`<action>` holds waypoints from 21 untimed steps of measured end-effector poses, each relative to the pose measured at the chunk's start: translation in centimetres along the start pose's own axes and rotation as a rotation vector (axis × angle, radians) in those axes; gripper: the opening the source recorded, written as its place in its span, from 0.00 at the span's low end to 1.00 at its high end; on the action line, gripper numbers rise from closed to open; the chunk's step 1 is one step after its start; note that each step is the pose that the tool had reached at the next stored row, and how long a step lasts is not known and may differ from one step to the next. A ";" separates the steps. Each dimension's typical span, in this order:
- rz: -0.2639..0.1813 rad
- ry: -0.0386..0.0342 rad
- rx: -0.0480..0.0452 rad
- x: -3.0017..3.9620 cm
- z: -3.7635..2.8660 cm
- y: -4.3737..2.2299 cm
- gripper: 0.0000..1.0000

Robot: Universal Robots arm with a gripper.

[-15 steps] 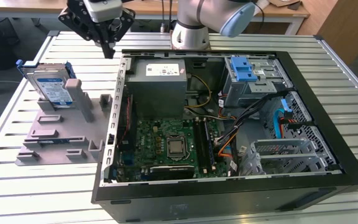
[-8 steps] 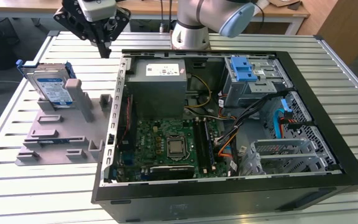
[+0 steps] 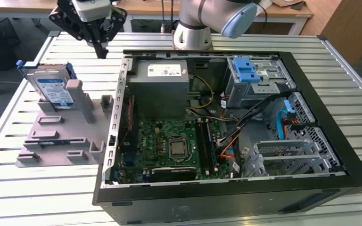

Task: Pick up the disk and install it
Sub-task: 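Reach for the disk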

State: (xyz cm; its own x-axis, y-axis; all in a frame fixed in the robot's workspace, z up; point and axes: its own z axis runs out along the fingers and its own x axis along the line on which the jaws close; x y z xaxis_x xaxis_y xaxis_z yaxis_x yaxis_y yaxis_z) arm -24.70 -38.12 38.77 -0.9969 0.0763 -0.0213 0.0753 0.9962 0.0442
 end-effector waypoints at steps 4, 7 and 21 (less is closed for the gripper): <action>0.000 0.0000 0.0001 0.07 0.00 0.00 0.11; 0.000 0.0000 0.0000 0.09 0.00 -0.01 0.11; 0.000 0.0000 0.0000 0.59 -0.01 -0.04 0.11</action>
State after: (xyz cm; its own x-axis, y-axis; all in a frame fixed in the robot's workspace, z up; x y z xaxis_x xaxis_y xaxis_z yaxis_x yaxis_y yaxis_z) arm -25.29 -38.12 38.77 -0.9969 0.0762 -0.0214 0.0752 0.9962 0.0441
